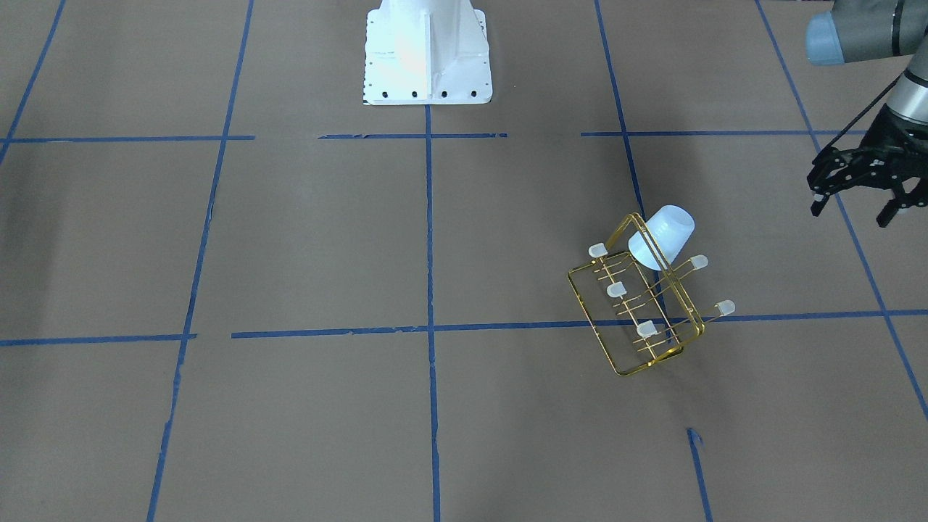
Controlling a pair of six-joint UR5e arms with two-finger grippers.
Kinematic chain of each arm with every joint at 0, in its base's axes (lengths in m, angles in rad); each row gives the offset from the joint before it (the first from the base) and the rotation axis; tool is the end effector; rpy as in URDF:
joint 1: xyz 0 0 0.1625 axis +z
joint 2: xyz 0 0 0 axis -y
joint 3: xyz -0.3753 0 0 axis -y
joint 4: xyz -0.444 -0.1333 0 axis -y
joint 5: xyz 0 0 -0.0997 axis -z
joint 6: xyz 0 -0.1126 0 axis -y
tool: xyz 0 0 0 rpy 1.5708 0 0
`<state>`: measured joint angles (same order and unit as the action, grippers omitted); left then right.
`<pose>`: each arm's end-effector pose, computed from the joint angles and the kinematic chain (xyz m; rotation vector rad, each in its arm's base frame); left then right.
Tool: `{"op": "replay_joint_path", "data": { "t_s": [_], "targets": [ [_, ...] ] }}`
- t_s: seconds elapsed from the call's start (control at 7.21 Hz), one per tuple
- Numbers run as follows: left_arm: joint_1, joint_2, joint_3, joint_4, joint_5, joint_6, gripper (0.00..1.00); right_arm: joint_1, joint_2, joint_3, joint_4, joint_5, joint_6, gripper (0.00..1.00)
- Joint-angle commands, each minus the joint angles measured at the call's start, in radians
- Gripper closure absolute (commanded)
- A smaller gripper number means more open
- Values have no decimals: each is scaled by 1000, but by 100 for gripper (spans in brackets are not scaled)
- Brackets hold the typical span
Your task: Hang cup on cup holder
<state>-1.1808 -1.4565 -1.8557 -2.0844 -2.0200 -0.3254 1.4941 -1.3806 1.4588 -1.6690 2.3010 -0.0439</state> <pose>0.1258 -0.5280 0.4756 0.4794 0.6402 0.2148 0.0112 -0.6143 0.5822 -0.0311 -0.7301 -0.1079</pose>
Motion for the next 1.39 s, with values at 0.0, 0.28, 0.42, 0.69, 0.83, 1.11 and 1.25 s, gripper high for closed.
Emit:
{"op": "replay_joint_path", "data": {
  "t_s": [0.0, 0.28, 0.42, 0.69, 0.83, 1.11, 1.25],
  "targets": [
    [-155, -56, 3, 259, -41, 295, 0, 0, 0, 0, 0, 0, -1, 0],
    [-235, -62, 53, 363, -130, 440, 0, 0, 0, 0, 0, 0, -1, 0],
    [-273, -62, 76, 427, -223, 466, 0, 0, 0, 0, 0, 0, -1, 0],
    [-374, -61, 140, 471, -310, 502, 0, 0, 0, 0, 0, 0, -1, 0],
    [-396, -58, 176, 472, -334, 496, 0, 0, 0, 0, 0, 0, -1, 0],
    [-416, -53, 196, 471, -364, 470, 0, 0, 0, 0, 0, 0, -1, 0],
    [-416, -51, 235, 455, -415, 467, 0, 0, 0, 0, 0, 0, -1, 0]
  ]
}}
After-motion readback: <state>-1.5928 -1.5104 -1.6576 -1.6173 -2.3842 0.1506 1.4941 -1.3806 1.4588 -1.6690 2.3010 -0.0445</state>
